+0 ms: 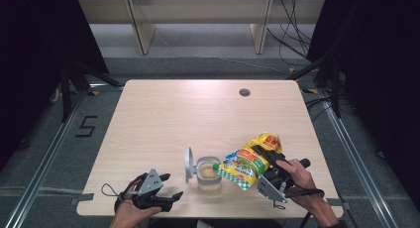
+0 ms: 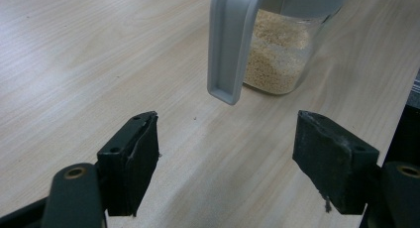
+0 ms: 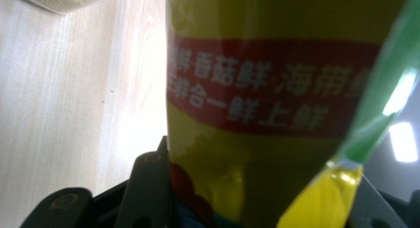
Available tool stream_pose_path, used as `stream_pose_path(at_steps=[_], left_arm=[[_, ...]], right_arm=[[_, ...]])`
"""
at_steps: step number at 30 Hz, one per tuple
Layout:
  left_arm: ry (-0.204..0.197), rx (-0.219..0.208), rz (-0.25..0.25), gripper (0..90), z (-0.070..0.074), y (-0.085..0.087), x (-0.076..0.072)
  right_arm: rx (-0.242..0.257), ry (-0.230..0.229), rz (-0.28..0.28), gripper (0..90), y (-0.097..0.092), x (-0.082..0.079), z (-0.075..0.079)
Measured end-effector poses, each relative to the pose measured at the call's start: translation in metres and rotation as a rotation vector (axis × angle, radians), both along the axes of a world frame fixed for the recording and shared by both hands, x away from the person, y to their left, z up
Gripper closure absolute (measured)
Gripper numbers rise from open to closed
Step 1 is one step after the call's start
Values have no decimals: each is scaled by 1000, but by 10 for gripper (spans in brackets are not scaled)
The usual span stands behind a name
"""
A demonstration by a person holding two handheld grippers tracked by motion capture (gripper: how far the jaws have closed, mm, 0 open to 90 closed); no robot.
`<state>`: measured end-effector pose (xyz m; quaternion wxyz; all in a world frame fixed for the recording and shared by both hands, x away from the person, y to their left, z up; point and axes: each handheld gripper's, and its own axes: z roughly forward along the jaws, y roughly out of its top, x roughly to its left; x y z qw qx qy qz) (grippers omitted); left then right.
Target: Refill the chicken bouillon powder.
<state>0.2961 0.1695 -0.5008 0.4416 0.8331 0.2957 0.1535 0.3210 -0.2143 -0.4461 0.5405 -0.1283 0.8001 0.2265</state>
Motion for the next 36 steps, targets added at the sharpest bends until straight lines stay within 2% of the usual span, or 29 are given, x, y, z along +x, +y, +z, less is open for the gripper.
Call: stream_pose_path(at_steps=[1,4,5,6,7,8,10,12,13,15,16,18,19,20,21,22,23,25,26,28,31,32,33,34,35,36], left_arm=[[0,0,0,253,0,0,0],[2,-8,2,253,0,-1,0],[-5,-3,2,252,0,0,0],[-2,-17,7,253,-1,-1,0],[-1,-14,6,252,-1,-1,0],[-1,-16,8,252,-1,-1,0],[0,-16,7,253,-1,-1,0],[-1,-16,7,253,-1,-1,0],[-8,16,1,253,0,1,1],[-1,-11,7,252,-1,-1,0],[-1,-10,5,253,-1,-1,0],[-2,-14,6,253,-1,-1,0],[0,-10,5,252,0,-1,0],[-1,-11,4,252,0,-1,0],[-2,1,0,252,0,0,0],[1,-1,-1,252,0,0,0],[0,0,-1,253,0,0,0],[1,-2,-1,252,0,0,0],[-13,4,-6,253,0,0,0],[-6,0,1,252,0,0,0],[-4,-3,1,252,0,0,0],[-23,12,-15,253,0,1,1],[-10,6,-9,253,0,0,1],[-2,-1,2,252,0,0,0],[-6,-1,0,252,0,0,0],[-22,9,-14,253,0,0,1]], right_arm=[[12,19,-8,608,-1,0,-1],[28,32,-2,612,-3,4,0],[50,45,-5,614,-4,5,-1],[63,58,-14,616,-5,4,-2],[65,54,2,617,-7,6,-2],[41,42,22,618,-7,8,0],[78,76,-1,620,-8,8,-3],[68,86,9,627,-7,9,-4],[69,85,8,628,-6,9,-4],[97,114,2,633,-6,9,-6],[80,101,26,634,-6,10,-5],[91,118,25,638,-5,10,-6],[118,146,8,639,-5,9,-8],[122,151,9,641,-6,10,-9],[95,128,40,642,-5,12,-6],[133,168,9,644,-6,11,-10],[115,153,34,645,-6,13,-9],[158,195,8,648,-8,13,-12],[163,198,21,653,-8,16,-13],[201,235,11,659,-10,17,-14],[227,255,12,665,-13,20,-13],[238,268,10,666,-14,20,-13],[248,276,22,666,-15,21,-13],[267,294,6,666,-15,20,-14],[258,282,23,667,-16,22,-13],[283,291,13,669,-17,21,-14]])
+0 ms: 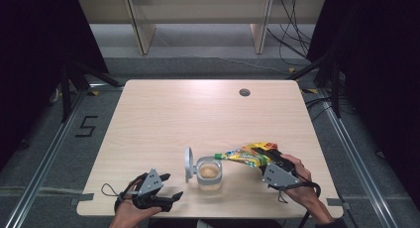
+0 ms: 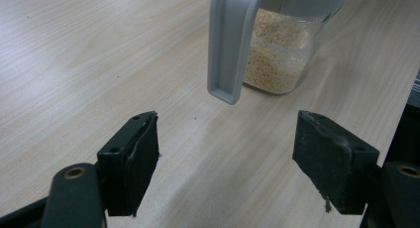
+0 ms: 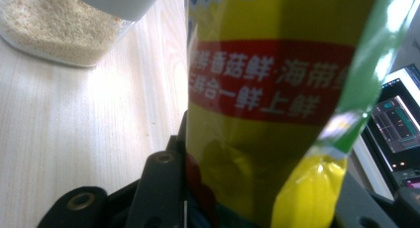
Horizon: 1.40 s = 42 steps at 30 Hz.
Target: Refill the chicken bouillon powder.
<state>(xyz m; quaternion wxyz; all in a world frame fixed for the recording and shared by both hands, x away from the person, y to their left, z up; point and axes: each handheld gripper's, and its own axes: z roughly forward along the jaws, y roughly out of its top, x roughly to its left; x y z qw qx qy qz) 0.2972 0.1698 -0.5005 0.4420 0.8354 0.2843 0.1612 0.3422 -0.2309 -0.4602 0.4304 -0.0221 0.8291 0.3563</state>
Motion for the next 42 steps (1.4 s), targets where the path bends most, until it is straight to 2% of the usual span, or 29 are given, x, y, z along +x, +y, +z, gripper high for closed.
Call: stream_pose_path(at_steps=[2,3,5,6,7,9,10,11,12,13,15,16,17,18,19,22,23,24,30,31,33,35,36,37,38,39,40,41,42], left_arm=[[3,3,-2,253,0,0,0],[24,-11,15,253,0,-1,-1],[6,-2,4,252,0,0,0],[16,-10,15,252,-1,-1,-1],[14,-6,16,253,-1,-1,-1],[18,-24,19,253,-1,-2,-1],[19,-26,20,253,-1,-2,-1],[10,-9,12,253,-1,-1,-1],[-5,18,-2,253,0,1,1],[2,-12,6,252,-1,-1,0],[17,-26,22,253,-1,-2,-2],[0,-14,8,253,-1,-2,0],[3,-16,10,252,-1,-2,0],[2,-16,10,253,-1,-2,-1],[17,-9,13,253,-1,-1,-1],[20,-26,20,253,-1,-2,-1],[18,-25,18,252,-1,-2,-1],[17,-16,16,253,-1,-2,-1],[18,-24,19,252,-1,-2,-1],[17,-19,18,252,-1,-2,-1],[18,-25,20,253,-1,-2,-1],[11,7,14,252,0,0,-1],[-8,25,-5,253,0,1,1],[-5,10,0,252,0,0,1],[1,12,2,253,0,0,0],[1,-3,5,253,-1,-1,0],[-4,23,-3,253,0,1,1],[-7,21,-2,253,0,1,1],[12,10,16,252,0,0,0]], right_arm=[[1,5,10,670,-2,1,1],[16,12,12,670,-2,2,1],[47,39,-2,671,-4,3,0],[45,26,9,671,-4,6,0],[52,49,10,673,-5,7,-1],[64,62,8,675,-6,9,-2],[78,70,4,677,-7,11,-3],[119,108,-1,678,-7,11,-5],[136,119,-3,679,-8,12,-5],[149,128,-5,680,-10,14,-6],[174,142,0,683,-13,18,-7],[197,156,-4,684,-15,19,-8],[212,162,-7,685,-16,21,-9],[223,189,-15,686,-18,21,-10],[239,190,-25,687,-19,23,-11],[236,206,-25,692,-23,26,-13],[252,214,-38,693,-24,26,-15],[242,223,-28,695,-25,28,-15],[291,240,-55,696,-30,31,-16],[298,258,-71,696,-31,30,-15],[307,263,-79,695,-32,30,-16],[314,266,-76,694,-33,32,-16],[319,277,-81,692,-33,32,-15],[331,266,-93,690,-34,33,-16],[336,289,-99,688,-35,32,-16],[336,291,-95,686,-36,33,-15],[356,296,-104,683,-36,33,-15],[359,301,-109,680,-38,33,-15],[358,318,-116,677,-39,33,-14]])
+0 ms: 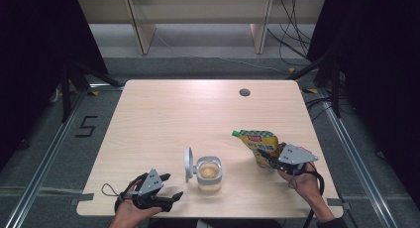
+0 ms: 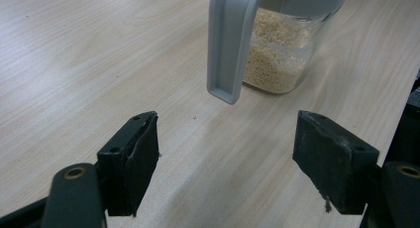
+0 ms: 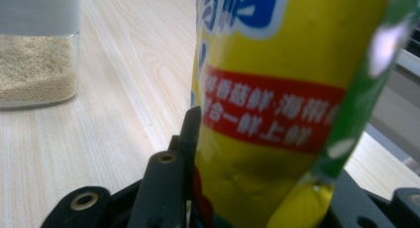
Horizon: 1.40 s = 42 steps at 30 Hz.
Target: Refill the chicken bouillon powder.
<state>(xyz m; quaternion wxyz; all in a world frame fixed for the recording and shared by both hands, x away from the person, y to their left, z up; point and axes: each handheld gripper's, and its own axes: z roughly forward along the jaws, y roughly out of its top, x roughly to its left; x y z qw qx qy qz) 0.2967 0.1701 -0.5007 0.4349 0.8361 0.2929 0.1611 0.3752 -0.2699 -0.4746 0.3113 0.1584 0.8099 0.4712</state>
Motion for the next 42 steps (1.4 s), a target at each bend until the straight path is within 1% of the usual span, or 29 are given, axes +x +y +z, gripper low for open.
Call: stream_pose_path(at_steps=[1,2,3,4,5,6,8,11,13,15,18,21,23,24,25,26,27,28,29,31,32,33,34,35,36,37,38,39,42], left_arm=[[1,-4,-1,252,0,0,0],[-14,10,-15,252,1,1,1],[-3,12,-7,252,0,1,0],[1,-17,1,253,0,-1,0],[-4,15,-6,253,1,1,0],[-5,15,-6,253,1,1,1],[5,-33,8,253,-1,-2,-1],[11,-32,4,253,-1,-1,-1],[11,-32,4,253,-1,-2,-1],[9,-20,-1,253,0,-1,-1],[-1,-15,-1,253,0,0,0],[-9,-24,-2,253,0,0,0],[-11,-15,-6,253,0,0,0],[-13,-8,-9,253,0,1,0],[-14,-2,-13,253,1,1,1],[-11,-23,-3,253,0,-1,0],[-11,-16,-6,253,0,0,0],[-9,-20,-6,252,0,-1,0],[8,-30,4,253,0,-1,-1],[10,-31,5,253,-1,-1,-1],[5,-32,8,253,-1,-2,-1],[4,-13,3,252,0,-1,0],[4,-13,4,253,0,-1,0],[-4,3,-4,253,0,0,0],[-21,32,-25,253,1,2,2],[-18,19,-18,253,1,1,2],[4,-14,5,253,0,-1,0],[7,-19,4,253,-1,-1,0],[-4,1,-3,252,0,0,0]], right_arm=[[-4,-14,-5,674,-2,0,1],[-6,-20,2,673,-3,1,0],[7,-11,-10,671,-3,1,0],[5,-5,-11,668,-4,0,0],[1,-6,-13,666,-4,0,0],[0,-9,-19,663,-5,1,0],[-4,1,-26,659,-7,1,1],[5,12,-40,653,-10,0,1],[15,-5,-50,651,-11,0,0],[17,26,-56,648,-12,-2,1],[19,19,-56,643,-12,-2,1],[20,34,-71,628,-13,-5,1],[20,22,-71,607,-15,-5,2],[27,40,-89,592,-16,-8,3],[31,48,-86,583,-17,-8,3],[47,53,-97,569,-18,-9,3],[50,39,-95,568,-19,-9,3],[55,53,-99,556,-21,-10,4],[59,61,-110,538,-23,-12,4],[61,64,-109,532,-26,-13,3],[71,54,-109,533,-26,-13,3],[76,43,-107,537,-26,-13,2],[66,44,-104,541,-26,-13,3],[56,52,-104,540,-26,-14,4],[58,57,-109,539,-26,-14,4],[55,55,-108,534,-26,-14,4],[58,61,-115,523,-27,-14,4],[63,54,-119,522,-28,-14,4],[76,52,-124,522,-29,-13,3]])
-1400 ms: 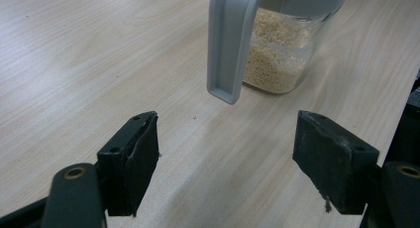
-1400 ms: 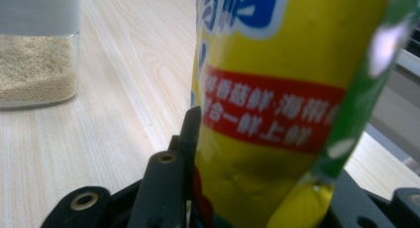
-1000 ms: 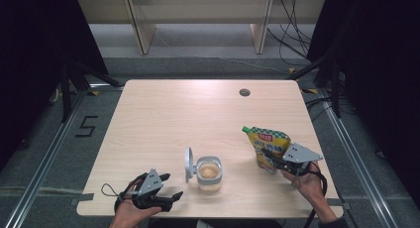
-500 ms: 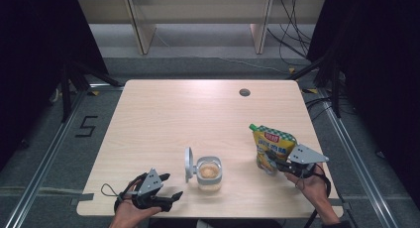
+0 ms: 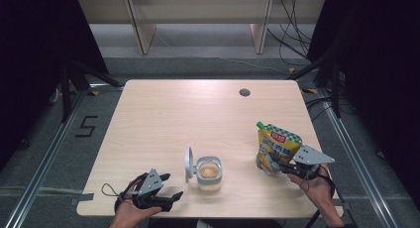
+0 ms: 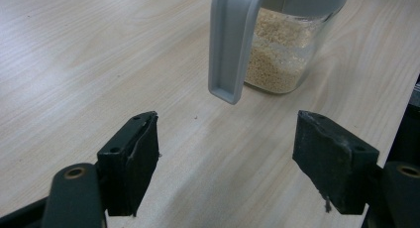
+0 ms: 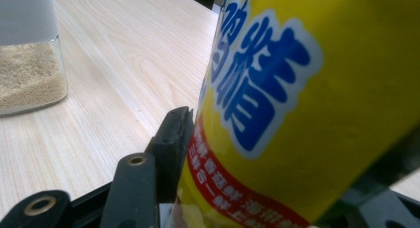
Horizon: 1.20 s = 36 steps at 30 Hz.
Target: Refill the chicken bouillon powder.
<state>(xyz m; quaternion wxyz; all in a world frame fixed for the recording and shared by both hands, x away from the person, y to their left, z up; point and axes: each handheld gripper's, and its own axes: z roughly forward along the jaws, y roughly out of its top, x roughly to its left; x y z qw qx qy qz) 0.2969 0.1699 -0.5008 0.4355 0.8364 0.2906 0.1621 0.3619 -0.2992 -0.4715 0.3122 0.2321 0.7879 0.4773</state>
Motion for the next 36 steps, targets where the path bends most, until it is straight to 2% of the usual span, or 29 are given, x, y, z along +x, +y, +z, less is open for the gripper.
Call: stream_pose_path(at_steps=[1,4,5,7,8,9,10,11,12,13,15,16,17,18,22,26,28,29,30,33,34,36], left_arm=[[-14,15,-15,252,1,1,1],[-6,7,-8,252,0,0,1],[-11,11,-12,252,0,1,1],[2,-1,3,253,0,0,0],[-19,12,-18,252,0,1,2],[-4,-1,-8,253,0,0,0],[-11,12,-13,253,0,1,1],[-14,15,-15,253,1,1,1],[-2,-9,1,253,0,-1,0],[3,-11,8,253,-1,-1,0],[5,-15,10,253,-1,-1,-1],[10,-19,8,253,0,-1,-1],[9,-18,6,253,0,-1,-1],[10,-16,6,253,0,0,0],[9,-17,7,253,0,-1,-1],[9,-16,7,253,0,0,0],[6,-14,11,252,0,0,0],[1,-12,12,253,0,0,0],[1,-12,12,253,0,0,0],[-11,-1,-3,252,0,0,1],[-11,-1,-2,253,0,0,1],[-11,-1,-1,253,0,0,1]], right_arm=[[3,14,0,522,-1,-1,1],[7,-10,-9,521,-2,-1,1],[17,8,0,520,-2,-2,2],[16,-17,-18,506,-5,-1,3],[19,-12,-20,502,-6,-2,3],[28,0,-25,490,-6,-3,3],[18,5,-24,482,-8,-3,3],[13,-8,-23,470,-9,-3,4],[27,-13,-42,449,-7,-4,3],[27,-12,-42,435,-8,-4,4],[17,6,-49,391,-9,-6,5],[45,14,-68,384,-7,-8,4],[33,30,-61,378,-8,-10,6],[38,23,-61,368,-8,-10,6],[42,86,-92,354,-10,-19,5],[38,89,-102,353,-13,-22,5],[48,115,-124,350,-15,-26,6],[38,113,-127,350,-16,-28,6],[46,141,-146,350,-16,-32,6],[16,141,-139,348,-18,-36,6],[38,176,-163,345,-16,-42,5],[2,163,-148,338,-18,-42,5]])
